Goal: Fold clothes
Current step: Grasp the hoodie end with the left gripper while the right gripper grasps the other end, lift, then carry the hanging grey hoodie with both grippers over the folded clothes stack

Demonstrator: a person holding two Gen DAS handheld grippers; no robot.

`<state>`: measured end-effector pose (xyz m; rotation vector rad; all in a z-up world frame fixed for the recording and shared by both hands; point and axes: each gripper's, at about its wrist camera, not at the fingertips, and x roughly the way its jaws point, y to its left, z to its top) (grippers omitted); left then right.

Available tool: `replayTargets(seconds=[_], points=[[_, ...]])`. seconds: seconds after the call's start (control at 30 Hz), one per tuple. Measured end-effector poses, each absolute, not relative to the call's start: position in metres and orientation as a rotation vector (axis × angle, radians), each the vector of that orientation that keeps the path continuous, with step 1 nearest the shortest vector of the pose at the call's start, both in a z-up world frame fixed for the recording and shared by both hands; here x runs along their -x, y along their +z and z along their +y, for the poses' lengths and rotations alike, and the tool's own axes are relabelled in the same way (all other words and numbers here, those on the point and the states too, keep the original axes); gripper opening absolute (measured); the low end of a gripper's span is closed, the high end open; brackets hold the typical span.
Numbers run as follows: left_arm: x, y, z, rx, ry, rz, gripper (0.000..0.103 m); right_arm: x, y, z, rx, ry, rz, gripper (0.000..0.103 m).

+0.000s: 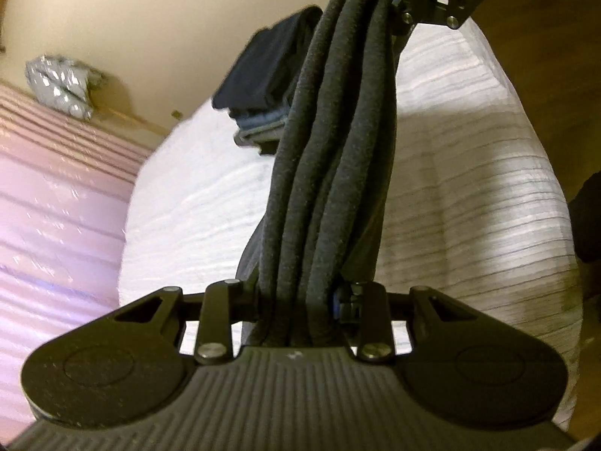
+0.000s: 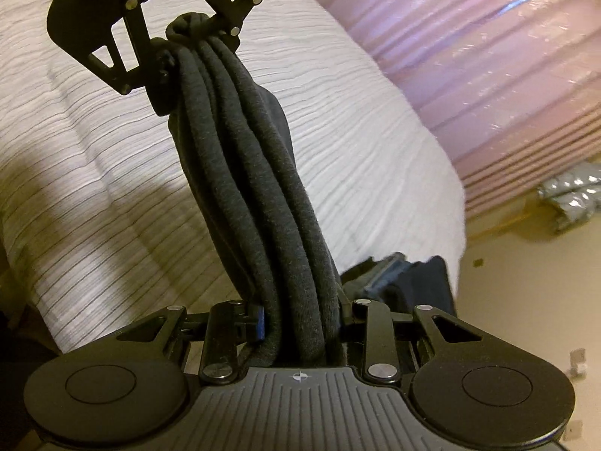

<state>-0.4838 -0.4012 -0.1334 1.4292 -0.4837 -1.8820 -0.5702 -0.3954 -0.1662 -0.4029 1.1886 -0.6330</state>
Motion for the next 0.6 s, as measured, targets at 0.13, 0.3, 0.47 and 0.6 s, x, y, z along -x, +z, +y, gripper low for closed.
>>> replayTargets(seconds=[0.13,0.3,0.47,0.6], points=[[0.487,-0.119,-0.403,-1.395,-1.893,-0.552,0.029,0.570,-0.151,-0.388,0.408,-0.696,1.184,0.030],[0.491,-0.110,-0.406,-1.359,-1.923,-0.612,0.029,0.572,-0.137,-0.381,0.416,-0.749,1.189,0.030],[0.502,-0.104,-0.411,-1.330,-1.957,-0.677,0.029,0.579,-0.126,-0.377,0.416,-0.790,1.199,0.030],[0.523,-0.096,-0.430,-1.302,-1.955,-0.714,0.029,0.594,-0.116,-0.387,0.427,-0.823,1.189,0.030]])
